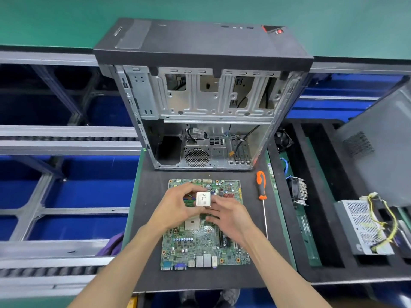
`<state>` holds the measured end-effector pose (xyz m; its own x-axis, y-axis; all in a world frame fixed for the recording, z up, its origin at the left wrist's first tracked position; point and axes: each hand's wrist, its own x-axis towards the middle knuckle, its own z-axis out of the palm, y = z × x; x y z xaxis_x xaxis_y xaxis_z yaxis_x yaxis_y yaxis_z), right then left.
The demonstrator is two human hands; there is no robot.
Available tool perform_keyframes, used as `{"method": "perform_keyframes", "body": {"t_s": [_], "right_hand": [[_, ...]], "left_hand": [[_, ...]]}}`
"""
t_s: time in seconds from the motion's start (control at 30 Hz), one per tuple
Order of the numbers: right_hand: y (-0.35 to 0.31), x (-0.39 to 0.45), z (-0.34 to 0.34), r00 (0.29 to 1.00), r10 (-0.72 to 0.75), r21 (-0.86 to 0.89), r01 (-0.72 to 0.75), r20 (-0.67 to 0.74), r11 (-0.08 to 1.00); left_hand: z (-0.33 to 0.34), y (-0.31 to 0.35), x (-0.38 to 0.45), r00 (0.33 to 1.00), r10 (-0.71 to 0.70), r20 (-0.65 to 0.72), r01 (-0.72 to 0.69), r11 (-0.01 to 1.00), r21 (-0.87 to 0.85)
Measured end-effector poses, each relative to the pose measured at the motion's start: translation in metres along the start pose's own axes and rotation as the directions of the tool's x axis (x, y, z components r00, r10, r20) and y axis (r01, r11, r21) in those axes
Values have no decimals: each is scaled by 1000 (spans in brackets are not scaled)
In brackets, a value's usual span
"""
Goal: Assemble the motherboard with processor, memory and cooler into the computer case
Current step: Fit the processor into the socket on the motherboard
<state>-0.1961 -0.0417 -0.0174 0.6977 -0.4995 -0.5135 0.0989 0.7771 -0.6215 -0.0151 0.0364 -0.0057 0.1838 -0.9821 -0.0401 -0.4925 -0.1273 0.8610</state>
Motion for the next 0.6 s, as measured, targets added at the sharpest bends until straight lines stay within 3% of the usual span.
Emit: {"method": "perform_keyframes", "body": {"t_s": [0.23,0.4,0.5,0.6], "right_hand": [[2,4,10,961,-187,-369,102,-201,924],[10,3,8,967,-167,-476,56,-195,878],[15,5,9,974,-106,-460,1,-202,888],[17,6,10,973,-75,-441,-30,-219,897]], "left_hand": [[-5,-8,2,994,-63,88,70,994,-81],[-8,-14,3,983,-171,67,182,952,-246],[-6,-16,-1,980,-187,71,195,969,-149],[-4,-12,-4,989,-118,85,117,993,14]]}}
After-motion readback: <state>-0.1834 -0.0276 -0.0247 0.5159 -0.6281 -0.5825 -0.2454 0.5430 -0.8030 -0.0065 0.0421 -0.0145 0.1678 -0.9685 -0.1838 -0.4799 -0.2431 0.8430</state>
